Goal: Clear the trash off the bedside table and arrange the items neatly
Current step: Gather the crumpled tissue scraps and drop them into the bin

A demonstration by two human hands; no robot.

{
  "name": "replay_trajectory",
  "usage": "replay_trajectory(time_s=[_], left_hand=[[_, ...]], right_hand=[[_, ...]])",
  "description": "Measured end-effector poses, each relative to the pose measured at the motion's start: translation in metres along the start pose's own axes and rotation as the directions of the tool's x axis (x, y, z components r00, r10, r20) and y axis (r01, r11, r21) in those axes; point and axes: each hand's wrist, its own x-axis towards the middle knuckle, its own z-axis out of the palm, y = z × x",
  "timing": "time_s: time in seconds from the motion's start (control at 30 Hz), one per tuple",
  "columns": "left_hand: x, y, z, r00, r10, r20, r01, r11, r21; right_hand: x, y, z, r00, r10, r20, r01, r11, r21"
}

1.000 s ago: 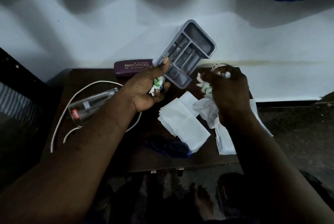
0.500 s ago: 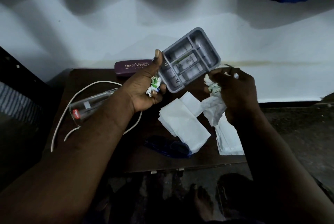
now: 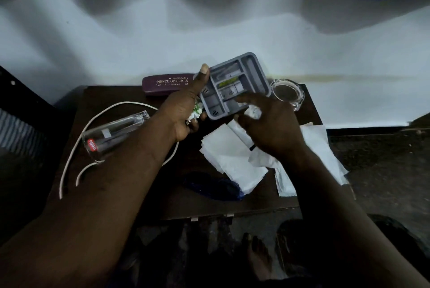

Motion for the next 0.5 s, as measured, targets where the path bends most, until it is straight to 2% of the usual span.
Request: replay_trajectory(time_s=[0.17,0.3,0.5], left_hand=[[-0.001,0.001,0.001,1.0,-0.008,-0.028,0.009,1.0,0.03],[-0.003,0.0,0.002,1.0,-0.017,-0.002,0.017,0.998,0.057],[-0.001,0.002,0.002,1.0,0.005,0.023,-0.007,0.998,0.058]], right_hand=[[0.003,0.002,0.008,0.997,0.01,-0.071,-0.015,0.998,-0.068],[0.005,0.001,0.016,0.988,0.066,-0.139,-0.074,0.996,-0.05],[0.017,-0.002,0.021,0.969,0.214,-0.121,-0.218,0.976,-0.018]])
